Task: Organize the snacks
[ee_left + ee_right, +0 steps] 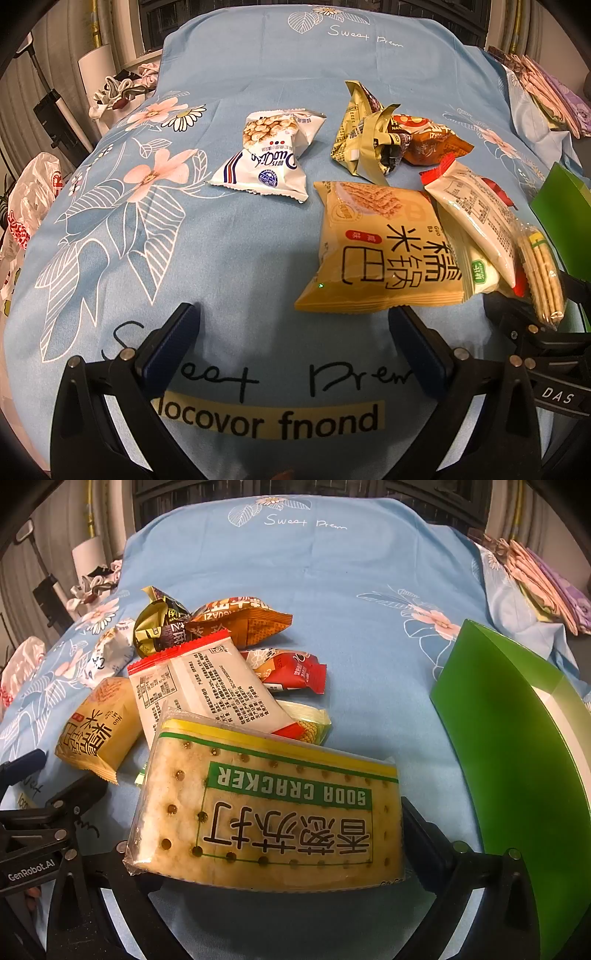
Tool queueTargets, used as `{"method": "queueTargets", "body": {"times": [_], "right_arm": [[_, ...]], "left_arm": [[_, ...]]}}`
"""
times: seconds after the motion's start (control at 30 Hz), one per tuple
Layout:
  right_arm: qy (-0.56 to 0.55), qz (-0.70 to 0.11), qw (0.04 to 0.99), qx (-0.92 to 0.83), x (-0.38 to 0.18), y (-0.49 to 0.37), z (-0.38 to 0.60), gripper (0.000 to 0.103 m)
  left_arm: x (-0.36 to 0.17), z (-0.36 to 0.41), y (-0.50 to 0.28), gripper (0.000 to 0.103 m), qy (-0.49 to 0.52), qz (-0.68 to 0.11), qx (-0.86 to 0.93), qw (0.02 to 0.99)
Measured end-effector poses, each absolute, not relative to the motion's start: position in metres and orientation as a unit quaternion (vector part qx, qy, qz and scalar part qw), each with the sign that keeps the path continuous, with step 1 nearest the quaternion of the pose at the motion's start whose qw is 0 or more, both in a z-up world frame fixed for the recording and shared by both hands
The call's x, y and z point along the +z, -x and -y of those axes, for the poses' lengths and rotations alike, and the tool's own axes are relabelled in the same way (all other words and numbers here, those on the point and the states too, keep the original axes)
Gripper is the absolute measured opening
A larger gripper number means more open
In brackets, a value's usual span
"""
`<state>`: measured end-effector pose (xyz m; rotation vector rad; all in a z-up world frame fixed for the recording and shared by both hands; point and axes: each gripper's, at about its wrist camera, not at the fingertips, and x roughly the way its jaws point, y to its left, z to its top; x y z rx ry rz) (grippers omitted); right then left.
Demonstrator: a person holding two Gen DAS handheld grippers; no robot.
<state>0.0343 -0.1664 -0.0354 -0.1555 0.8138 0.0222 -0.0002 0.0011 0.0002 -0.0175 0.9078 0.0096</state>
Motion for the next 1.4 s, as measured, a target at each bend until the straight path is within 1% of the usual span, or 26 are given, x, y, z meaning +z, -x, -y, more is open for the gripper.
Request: {"method": "queueTargets", "body": {"times": [1.4], "right_arm": [[0.076, -0.395, 0.916, 0.011, -0.0355, -0.0336, 0.1665, 0.103]], "left_arm": [[0.003, -0.001, -0.0021, 0.103, 0.004, -0.446, 0.012, 0.895]]}}
